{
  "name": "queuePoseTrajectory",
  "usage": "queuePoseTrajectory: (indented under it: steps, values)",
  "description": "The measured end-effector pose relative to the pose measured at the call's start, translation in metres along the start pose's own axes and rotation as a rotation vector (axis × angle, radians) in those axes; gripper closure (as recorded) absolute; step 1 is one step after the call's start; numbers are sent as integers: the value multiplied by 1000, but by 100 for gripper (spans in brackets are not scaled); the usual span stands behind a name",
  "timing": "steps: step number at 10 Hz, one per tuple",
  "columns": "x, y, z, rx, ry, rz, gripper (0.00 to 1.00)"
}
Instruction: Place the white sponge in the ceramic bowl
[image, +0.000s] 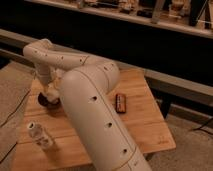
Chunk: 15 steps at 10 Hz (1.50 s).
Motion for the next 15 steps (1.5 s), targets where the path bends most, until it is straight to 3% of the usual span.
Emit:
queuePoseTrajectory:
  steps: [3, 12, 14, 15]
  values:
    - [3, 0, -8, -2, -5, 5, 22]
    - [8, -3, -9, -32, -37, 7, 20]
    - [9, -6, -16, -25, -39, 15, 20]
    - [14, -10, -19, -11, -21, 31, 20]
